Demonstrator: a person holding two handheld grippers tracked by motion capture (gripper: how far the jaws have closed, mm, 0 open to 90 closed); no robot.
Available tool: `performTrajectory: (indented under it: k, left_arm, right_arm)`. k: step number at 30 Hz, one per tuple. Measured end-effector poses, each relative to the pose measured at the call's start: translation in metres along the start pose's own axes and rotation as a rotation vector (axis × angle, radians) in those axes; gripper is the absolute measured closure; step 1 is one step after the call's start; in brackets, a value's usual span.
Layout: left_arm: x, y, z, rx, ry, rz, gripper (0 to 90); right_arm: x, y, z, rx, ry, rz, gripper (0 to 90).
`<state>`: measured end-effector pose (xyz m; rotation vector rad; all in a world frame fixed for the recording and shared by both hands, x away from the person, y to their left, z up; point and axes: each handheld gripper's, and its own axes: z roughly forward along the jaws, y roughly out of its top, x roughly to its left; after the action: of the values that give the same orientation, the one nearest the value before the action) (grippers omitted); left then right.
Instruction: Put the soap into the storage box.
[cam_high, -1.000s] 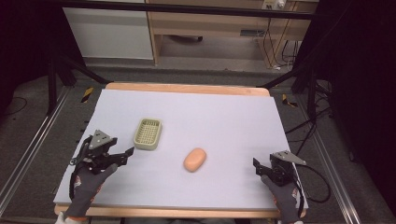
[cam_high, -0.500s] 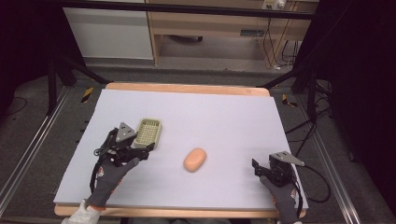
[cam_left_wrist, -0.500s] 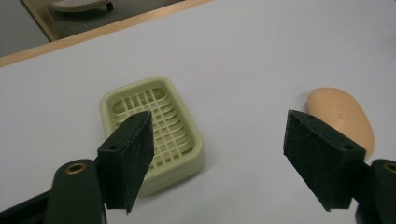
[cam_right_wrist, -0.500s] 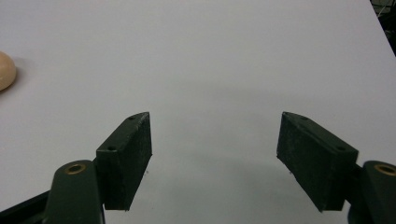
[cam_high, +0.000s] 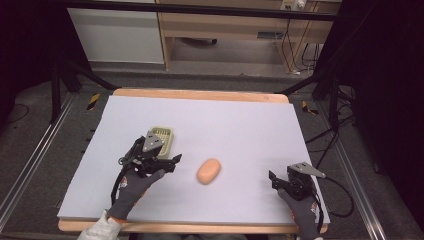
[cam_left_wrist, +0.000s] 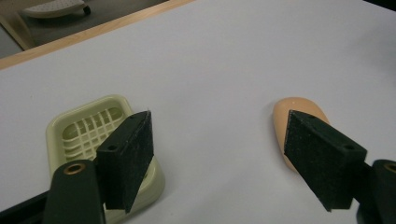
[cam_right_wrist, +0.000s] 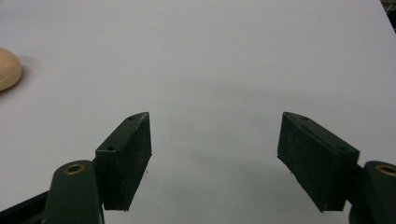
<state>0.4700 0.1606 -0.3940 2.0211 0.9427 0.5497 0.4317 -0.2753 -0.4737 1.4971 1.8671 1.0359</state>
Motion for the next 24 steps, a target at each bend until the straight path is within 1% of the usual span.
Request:
performTrajectory:
  k: [5,6,7,8,9,14,16,17,22,24]
  left_arm:
    - [-0.005,0.002,0.006,0.009,-0.011,0.004,23.3]
    - [-0.006,0.002,0.007,0.013,-0.014,0.013,23.2]
    - [-0.008,0.003,0.009,0.009,-0.018,0.008,23.1]
    - [-0.009,0.004,0.009,0.012,-0.019,0.018,22.9]
    - [-0.011,0.005,0.010,0.016,-0.022,0.024,22.9]
    - [-0.017,0.010,0.013,0.015,-0.036,0.035,22.4]
    - [-0.021,0.011,0.017,0.028,-0.045,0.046,22.1]
    - [-0.021,0.011,0.017,0.028,-0.045,0.046,22.0]
    - [-0.030,0.013,0.026,0.056,-0.059,0.065,21.3]
    - [-0.033,0.014,0.030,0.069,-0.062,0.072,20.9]
  right_arm:
    - [0.001,0.000,0.000,0.001,0.000,-0.007,26.1]
    - [0.001,0.000,0.000,0.001,0.000,-0.007,26.1]
    - [0.002,0.000,0.000,0.001,-0.001,-0.004,26.0]
    - [0.002,0.000,0.000,0.002,-0.004,-0.016,26.0]
    - [0.002,0.000,0.000,0.002,-0.004,-0.016,26.0]
    - [0.005,0.001,0.000,0.002,0.001,-0.022,25.9]
    - [0.005,0.001,0.001,0.004,0.003,-0.029,25.9]
    - [0.005,0.001,0.001,0.004,0.003,-0.029,25.9]
    - [0.005,0.001,0.000,0.003,0.012,-0.016,26.3]
    - [0.005,0.002,0.000,0.002,0.016,-0.020,26.5]
